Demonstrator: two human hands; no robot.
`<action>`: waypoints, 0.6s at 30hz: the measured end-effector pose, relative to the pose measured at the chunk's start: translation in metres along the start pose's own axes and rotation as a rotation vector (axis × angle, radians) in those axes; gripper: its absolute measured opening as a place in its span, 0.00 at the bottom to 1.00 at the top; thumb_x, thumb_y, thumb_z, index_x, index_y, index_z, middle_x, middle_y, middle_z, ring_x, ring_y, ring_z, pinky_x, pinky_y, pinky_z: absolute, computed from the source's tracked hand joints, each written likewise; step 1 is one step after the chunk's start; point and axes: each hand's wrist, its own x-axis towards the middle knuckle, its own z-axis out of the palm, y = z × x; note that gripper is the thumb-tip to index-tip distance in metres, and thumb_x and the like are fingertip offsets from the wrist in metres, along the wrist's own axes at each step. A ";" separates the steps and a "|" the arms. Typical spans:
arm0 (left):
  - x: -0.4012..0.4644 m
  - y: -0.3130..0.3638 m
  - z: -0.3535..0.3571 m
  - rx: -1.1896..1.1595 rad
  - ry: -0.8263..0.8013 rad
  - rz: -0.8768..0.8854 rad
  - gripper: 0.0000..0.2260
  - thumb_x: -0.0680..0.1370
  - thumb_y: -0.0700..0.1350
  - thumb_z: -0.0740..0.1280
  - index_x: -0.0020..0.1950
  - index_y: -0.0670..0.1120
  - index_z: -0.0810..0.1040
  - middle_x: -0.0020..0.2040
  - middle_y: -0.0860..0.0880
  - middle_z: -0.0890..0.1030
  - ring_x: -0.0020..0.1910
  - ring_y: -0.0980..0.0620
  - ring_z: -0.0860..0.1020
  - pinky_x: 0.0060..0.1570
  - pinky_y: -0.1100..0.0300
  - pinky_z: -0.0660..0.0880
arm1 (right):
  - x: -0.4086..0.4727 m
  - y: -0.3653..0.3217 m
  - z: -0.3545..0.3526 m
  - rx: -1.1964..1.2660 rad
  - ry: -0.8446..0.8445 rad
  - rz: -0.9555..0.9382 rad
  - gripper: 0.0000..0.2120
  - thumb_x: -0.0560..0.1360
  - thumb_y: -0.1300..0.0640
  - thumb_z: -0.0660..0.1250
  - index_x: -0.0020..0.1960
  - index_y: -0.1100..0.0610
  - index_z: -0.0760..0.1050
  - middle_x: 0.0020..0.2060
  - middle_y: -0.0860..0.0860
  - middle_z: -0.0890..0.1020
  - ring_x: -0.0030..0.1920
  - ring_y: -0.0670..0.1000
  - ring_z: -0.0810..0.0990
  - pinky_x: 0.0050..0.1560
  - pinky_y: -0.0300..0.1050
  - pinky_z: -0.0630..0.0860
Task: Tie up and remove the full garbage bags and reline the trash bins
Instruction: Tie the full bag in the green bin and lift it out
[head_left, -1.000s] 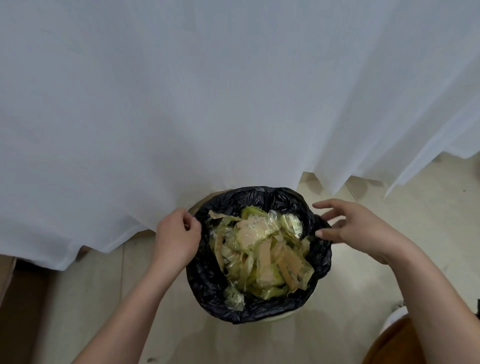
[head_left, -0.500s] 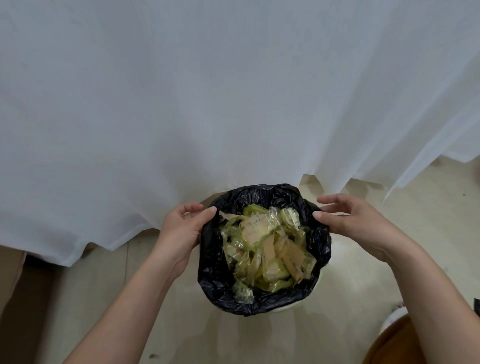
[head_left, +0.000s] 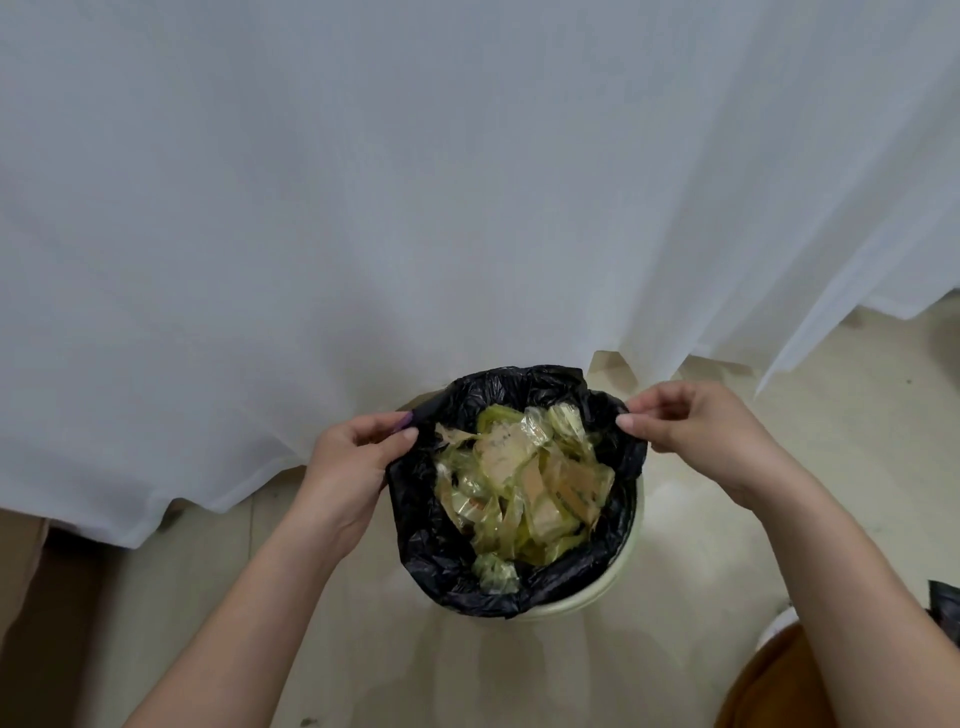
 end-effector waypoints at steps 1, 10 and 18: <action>-0.002 0.002 0.001 -0.041 -0.031 0.001 0.06 0.72 0.34 0.71 0.47 0.41 0.83 0.45 0.41 0.83 0.43 0.47 0.82 0.48 0.56 0.78 | 0.000 -0.002 0.003 0.042 0.006 -0.047 0.04 0.70 0.62 0.76 0.43 0.56 0.82 0.37 0.53 0.82 0.36 0.47 0.78 0.40 0.37 0.76; -0.001 0.004 -0.001 0.102 0.103 0.183 0.04 0.76 0.44 0.71 0.46 0.43 0.81 0.35 0.50 0.76 0.25 0.59 0.69 0.29 0.66 0.70 | 0.009 0.001 0.015 0.196 0.192 -0.102 0.09 0.73 0.67 0.71 0.41 0.54 0.79 0.35 0.51 0.81 0.38 0.49 0.78 0.44 0.43 0.75; -0.011 0.018 0.001 -0.056 -0.010 0.234 0.03 0.73 0.44 0.72 0.43 0.45 0.83 0.36 0.52 0.81 0.37 0.58 0.77 0.44 0.62 0.73 | 0.003 -0.009 0.009 0.291 0.392 -0.248 0.12 0.72 0.66 0.73 0.37 0.52 0.77 0.29 0.43 0.80 0.32 0.43 0.76 0.40 0.38 0.75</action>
